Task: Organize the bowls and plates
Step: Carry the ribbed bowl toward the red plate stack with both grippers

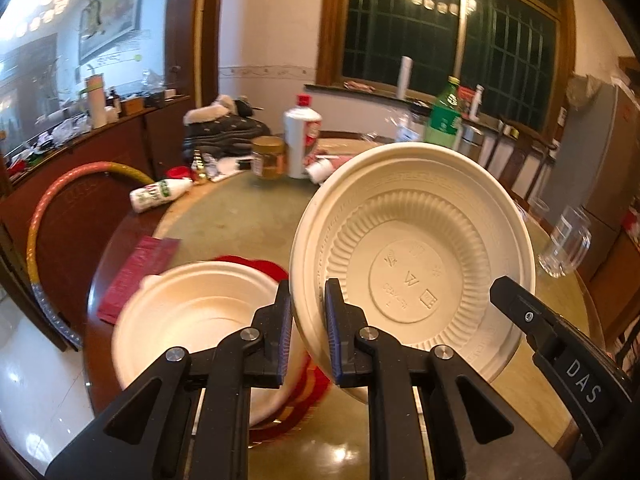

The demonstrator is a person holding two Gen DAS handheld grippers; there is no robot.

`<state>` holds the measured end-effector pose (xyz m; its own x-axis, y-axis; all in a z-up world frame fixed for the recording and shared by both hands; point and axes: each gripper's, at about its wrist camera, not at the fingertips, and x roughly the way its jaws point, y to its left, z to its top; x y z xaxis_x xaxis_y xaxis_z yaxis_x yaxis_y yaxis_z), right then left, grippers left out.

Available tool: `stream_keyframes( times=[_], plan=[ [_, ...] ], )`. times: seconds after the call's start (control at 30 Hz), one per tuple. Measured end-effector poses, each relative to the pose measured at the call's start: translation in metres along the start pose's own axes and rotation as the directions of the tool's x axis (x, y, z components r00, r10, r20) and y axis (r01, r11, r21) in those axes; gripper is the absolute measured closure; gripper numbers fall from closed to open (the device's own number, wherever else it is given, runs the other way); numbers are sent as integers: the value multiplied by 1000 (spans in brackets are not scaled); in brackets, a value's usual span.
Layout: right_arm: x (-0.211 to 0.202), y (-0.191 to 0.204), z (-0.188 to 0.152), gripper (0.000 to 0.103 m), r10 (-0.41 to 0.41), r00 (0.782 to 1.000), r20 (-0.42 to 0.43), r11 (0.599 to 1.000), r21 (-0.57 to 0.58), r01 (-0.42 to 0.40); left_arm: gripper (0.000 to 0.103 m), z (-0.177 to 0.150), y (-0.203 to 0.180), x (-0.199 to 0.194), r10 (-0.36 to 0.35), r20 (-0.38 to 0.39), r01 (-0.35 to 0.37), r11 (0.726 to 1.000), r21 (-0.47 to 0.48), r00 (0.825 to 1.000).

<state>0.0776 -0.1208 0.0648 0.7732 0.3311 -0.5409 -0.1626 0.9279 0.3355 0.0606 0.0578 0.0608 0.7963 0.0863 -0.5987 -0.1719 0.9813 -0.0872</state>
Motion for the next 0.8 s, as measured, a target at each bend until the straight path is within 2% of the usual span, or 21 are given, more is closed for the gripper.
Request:
stream_keyframes(
  times=[0.43, 0.8],
  plan=[
    [23, 78, -8, 93, 91, 994, -60, 990, -106, -97, 89, -1, 74, -6, 74, 1, -73, 993, -92, 997],
    [36, 116, -17, 92, 96, 986, -136, 975, -187, -121, 90, -7, 107, -10, 86, -27, -89, 987, -131, 996]
  ],
)
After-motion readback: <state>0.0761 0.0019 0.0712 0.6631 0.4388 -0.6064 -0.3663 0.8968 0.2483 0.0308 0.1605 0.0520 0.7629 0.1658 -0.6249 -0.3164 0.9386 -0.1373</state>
